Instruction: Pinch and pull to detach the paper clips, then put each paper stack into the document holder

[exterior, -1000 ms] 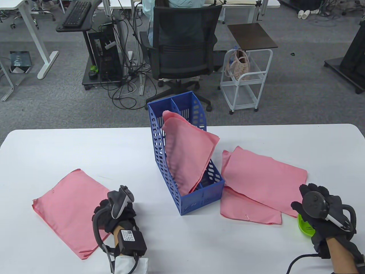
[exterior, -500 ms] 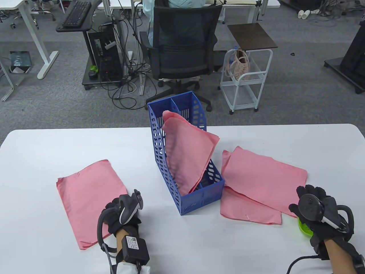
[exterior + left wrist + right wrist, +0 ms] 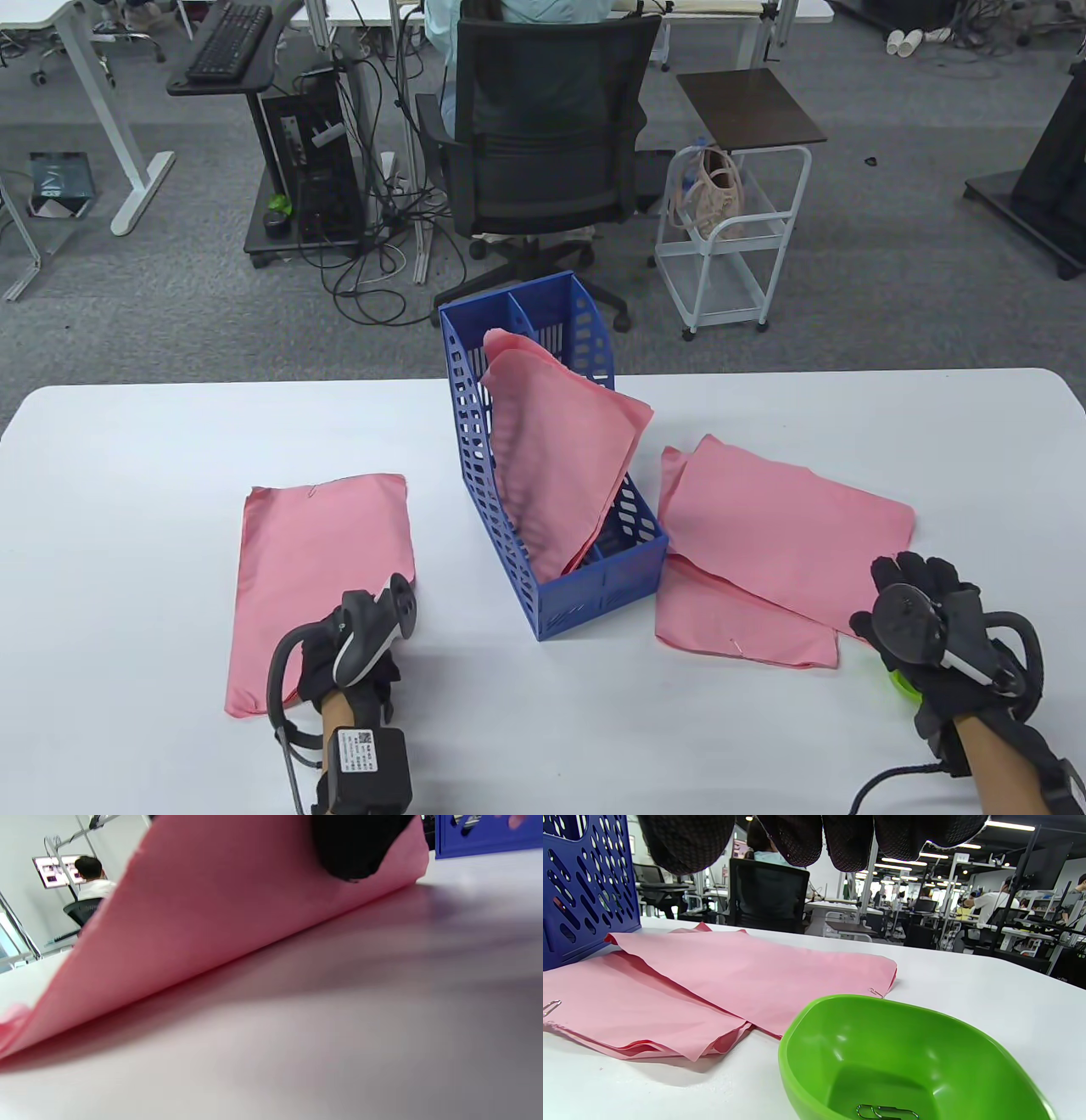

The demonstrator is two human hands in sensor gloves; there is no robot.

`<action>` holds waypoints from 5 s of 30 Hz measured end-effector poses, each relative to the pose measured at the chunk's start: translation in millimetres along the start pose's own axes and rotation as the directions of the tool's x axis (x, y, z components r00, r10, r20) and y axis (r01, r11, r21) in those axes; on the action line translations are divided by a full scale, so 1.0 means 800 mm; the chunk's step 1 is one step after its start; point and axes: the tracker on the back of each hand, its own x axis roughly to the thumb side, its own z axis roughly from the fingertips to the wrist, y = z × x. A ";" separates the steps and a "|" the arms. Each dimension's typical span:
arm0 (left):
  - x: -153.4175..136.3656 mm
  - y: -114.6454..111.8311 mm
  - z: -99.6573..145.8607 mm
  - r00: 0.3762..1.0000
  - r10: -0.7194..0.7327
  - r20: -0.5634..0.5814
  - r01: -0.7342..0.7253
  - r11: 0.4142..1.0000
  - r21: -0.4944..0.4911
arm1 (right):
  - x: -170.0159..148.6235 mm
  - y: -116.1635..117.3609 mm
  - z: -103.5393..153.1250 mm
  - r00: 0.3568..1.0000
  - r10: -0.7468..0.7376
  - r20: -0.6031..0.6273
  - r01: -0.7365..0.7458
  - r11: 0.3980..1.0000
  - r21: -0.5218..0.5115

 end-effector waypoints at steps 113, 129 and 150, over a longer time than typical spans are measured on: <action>0.108 0.198 0.204 0.455 0.223 0.862 -0.383 0.923 -0.037 | 0.149 -0.115 0.081 0.599 -0.259 0.758 0.648 0.713 -0.268; 0.098 0.204 0.204 0.490 0.197 0.849 -0.400 0.916 0.019 | 0.146 -0.124 0.090 0.697 -0.156 0.700 0.514 0.790 -0.335; 0.034 0.215 0.188 0.545 0.353 0.761 -0.680 0.717 0.154 | 0.053 -0.130 0.092 0.907 -0.143 0.396 0.350 0.779 -0.520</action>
